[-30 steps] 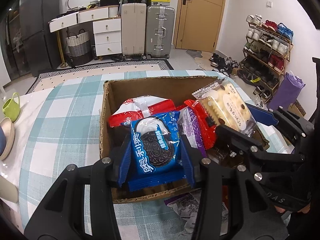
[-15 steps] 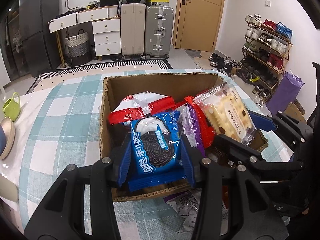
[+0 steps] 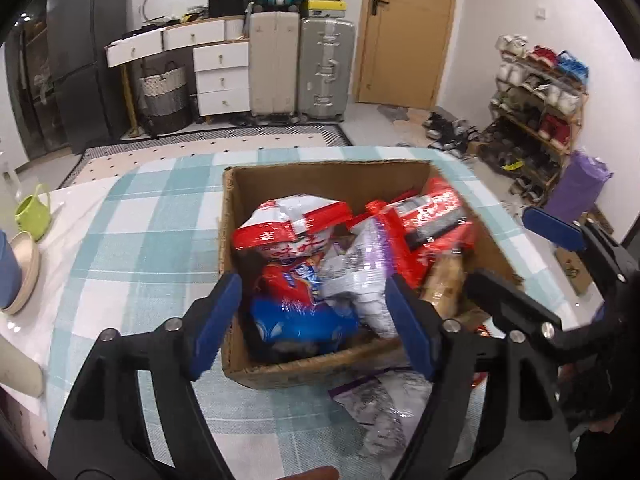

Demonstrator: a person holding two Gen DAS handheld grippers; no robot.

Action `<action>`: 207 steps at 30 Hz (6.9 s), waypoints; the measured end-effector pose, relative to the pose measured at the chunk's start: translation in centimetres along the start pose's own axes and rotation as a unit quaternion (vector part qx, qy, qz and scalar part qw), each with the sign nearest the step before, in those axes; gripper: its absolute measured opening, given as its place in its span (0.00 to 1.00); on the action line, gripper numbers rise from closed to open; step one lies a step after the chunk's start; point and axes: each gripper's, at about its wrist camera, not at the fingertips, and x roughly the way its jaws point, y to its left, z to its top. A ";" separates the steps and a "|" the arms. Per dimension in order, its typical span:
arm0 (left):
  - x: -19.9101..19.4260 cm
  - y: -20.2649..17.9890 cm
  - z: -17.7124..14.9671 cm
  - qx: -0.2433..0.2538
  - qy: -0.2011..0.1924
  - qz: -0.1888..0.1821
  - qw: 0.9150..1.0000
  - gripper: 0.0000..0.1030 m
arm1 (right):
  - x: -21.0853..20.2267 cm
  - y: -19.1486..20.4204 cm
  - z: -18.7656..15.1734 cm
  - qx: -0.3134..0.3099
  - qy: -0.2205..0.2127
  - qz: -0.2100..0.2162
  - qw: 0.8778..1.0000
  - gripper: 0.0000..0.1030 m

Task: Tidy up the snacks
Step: 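Open both grippers and move them back toward the remaining snacks, then grasp the red Oreo pack with the right gripper, then grasp the silver-purple chip bag with the left gripper while the right holds the Oreo pack, then carry the chip bag and Oreo pack over the box and lower them inside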

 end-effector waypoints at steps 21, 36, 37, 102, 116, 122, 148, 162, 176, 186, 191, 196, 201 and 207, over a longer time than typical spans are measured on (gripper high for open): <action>-7.1 2.3 -5.2 -0.043 0.004 0.006 0.999 0.99 | -4.5 -4.3 -6.3 0.082 0.079 -0.002 0.994 0.99; -5.8 2.6 -9.1 -0.085 0.051 0.006 0.995 0.99 | -2.7 -4.1 -10.1 0.096 0.128 0.004 0.987 0.99; -5.7 2.5 -9.3 -0.082 0.051 0.007 0.995 0.99 | -2.7 -4.1 -10.2 0.095 0.129 0.003 0.987 0.99; -1.7 -2.9 -10.1 -0.036 0.105 -0.057 0.992 0.96 | -3.0 -3.6 -11.2 0.087 0.126 0.036 0.987 0.47; 0.8 -4.4 -9.1 -0.009 0.139 -0.070 0.988 0.67 | -3.9 -3.5 -11.5 0.098 0.120 0.039 0.987 0.47; 0.1 -4.2 -10.8 -0.008 0.138 -0.082 0.987 0.51 | -3.9 -3.0 -11.5 0.095 0.118 0.042 0.988 0.47; -10.0 0.1 -9.8 -0.023 0.037 -0.091 0.995 0.45 | -7.5 -0.9 -8.6 0.066 0.062 0.043 0.995 0.47; -14.9 1.7 -7.3 -0.028 -0.018 -0.073 0.997 0.45 | -8.6 0.3 -5.0 0.040 0.027 0.044 0.998 0.47; -16.3 2.3 -4.1 -0.019 -0.044 -0.051 0.998 0.46 | -6.4 0.7 -0.8 0.031 0.010 0.056 0.998 0.47; -14.2 2.2 -0.7 -0.017 -0.049 -0.041 0.998 0.46 | -4.7 0.6 1.4 0.028 0.004 0.062 0.998 0.47; -12.5 2.1 0.5 -0.016 -0.046 -0.036 0.998 0.46 | -3.6 0.5 2.8 0.029 -0.002 0.061 0.998 0.47; -10.4 1.9 1.3 -0.010 -0.041 -0.026 0.999 0.46 | -2.3 0.2 3.8 0.030 -0.006 0.059 0.998 0.47; -8.1 2.5 1.8 -0.014 -0.031 -0.024 0.999 0.46 | -0.7 0.1 4.7 0.033 -0.006 0.057 0.998 0.47; -5.4 3.2 2.1 -0.014 -0.020 -0.017 1.000 0.46 | 1.2 -0.1 5.4 0.031 -0.003 0.056 0.998 0.47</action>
